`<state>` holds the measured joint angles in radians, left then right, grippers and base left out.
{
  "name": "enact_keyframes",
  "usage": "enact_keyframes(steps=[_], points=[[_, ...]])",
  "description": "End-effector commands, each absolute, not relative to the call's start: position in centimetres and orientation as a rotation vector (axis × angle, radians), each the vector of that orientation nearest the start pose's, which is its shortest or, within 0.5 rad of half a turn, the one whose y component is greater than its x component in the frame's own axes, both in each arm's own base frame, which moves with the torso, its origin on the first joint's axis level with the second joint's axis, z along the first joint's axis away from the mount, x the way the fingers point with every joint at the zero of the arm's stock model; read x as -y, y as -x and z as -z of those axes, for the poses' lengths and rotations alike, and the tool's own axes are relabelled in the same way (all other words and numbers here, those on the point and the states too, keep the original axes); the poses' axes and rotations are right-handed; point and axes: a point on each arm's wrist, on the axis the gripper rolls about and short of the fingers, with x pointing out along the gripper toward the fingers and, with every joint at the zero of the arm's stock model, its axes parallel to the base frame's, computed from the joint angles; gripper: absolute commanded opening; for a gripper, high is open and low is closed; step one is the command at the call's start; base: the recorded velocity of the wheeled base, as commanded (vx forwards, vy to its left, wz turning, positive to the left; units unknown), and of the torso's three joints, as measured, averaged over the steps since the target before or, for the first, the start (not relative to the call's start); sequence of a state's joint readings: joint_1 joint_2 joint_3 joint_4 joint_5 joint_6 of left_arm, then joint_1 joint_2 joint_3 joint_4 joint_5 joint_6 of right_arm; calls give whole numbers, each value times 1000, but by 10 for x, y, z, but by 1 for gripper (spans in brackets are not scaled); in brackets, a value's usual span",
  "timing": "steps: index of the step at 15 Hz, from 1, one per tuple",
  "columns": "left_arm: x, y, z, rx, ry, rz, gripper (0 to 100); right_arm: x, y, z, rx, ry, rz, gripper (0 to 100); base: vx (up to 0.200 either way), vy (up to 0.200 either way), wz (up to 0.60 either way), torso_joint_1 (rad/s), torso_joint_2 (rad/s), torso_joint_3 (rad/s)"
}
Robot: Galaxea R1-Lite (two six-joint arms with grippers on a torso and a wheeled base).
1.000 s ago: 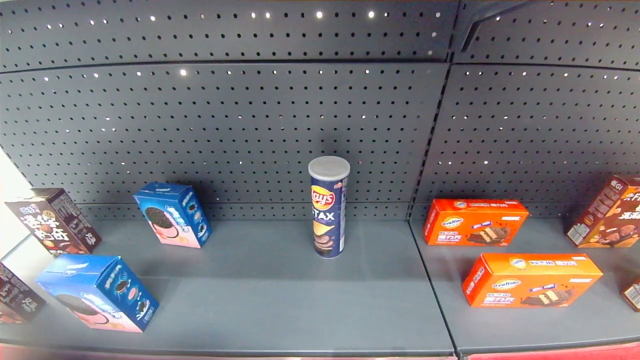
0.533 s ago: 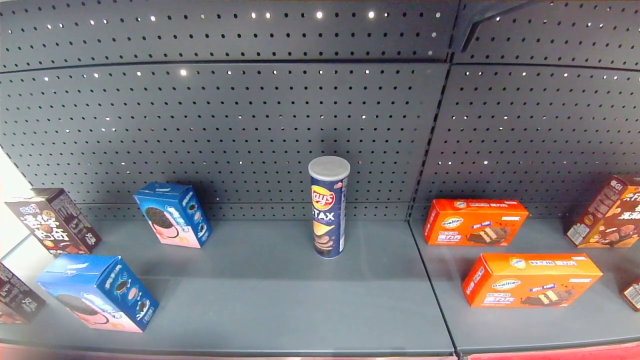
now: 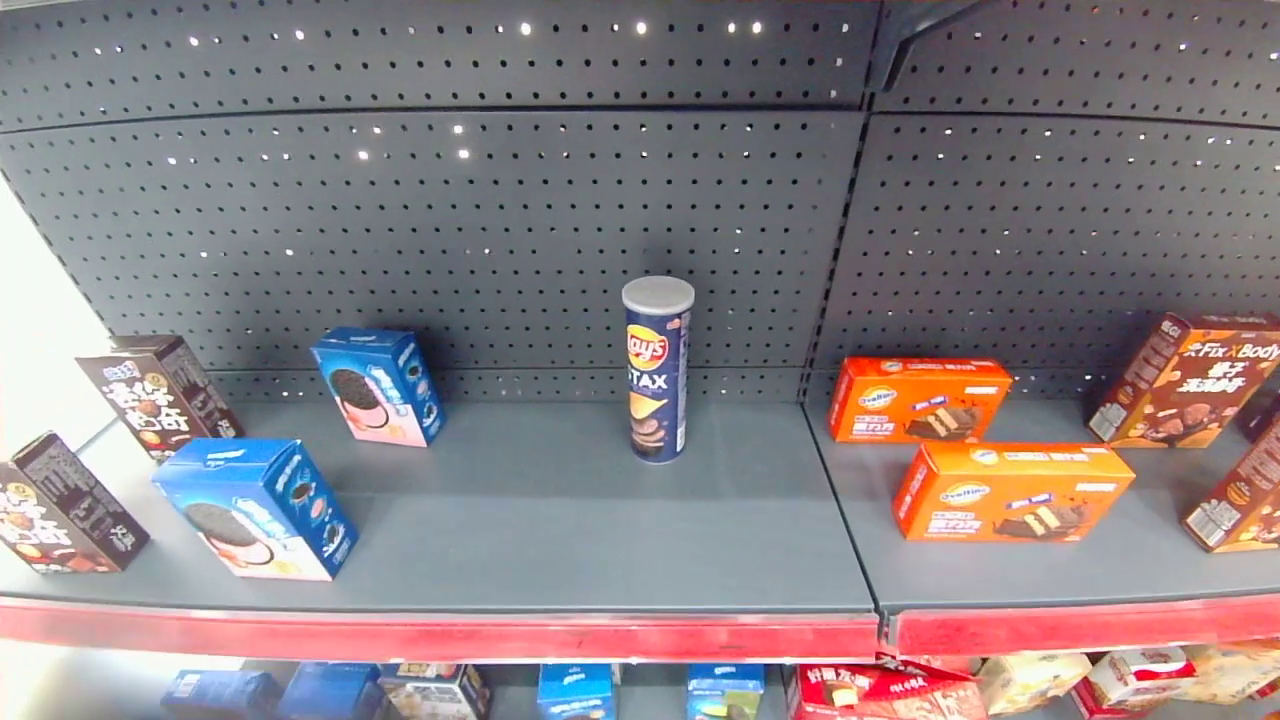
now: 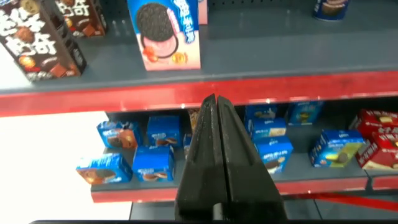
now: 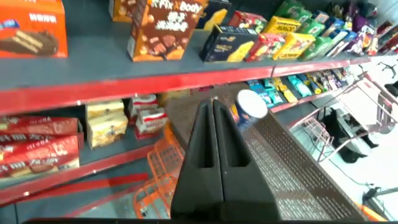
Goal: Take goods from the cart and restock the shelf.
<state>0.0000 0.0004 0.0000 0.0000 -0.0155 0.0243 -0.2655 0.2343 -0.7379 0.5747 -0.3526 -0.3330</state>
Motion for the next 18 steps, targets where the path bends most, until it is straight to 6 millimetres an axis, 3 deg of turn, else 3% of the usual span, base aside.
enact_keyframes(steps=[1,5,8,11,18], points=[[0,23,-75,0,-25,15,0,-12,73,-211,-179,327,599,0,0,0,0,0,0,0],[0,23,-75,0,-23,15,0,-12,75,-206,-176,340,587,0,0,0,0,0,0,0],[0,23,-75,0,-23,15,0,-13,78,-205,-169,364,585,0,200,0,0,1,-1,4],[0,23,-76,2,-23,14,0,-13,78,-204,-172,363,594,0,0,0,0,0,0,0],[0,23,-75,0,-23,14,0,-13,81,-200,-155,365,592,0,0,0,-600,5,3,0]])
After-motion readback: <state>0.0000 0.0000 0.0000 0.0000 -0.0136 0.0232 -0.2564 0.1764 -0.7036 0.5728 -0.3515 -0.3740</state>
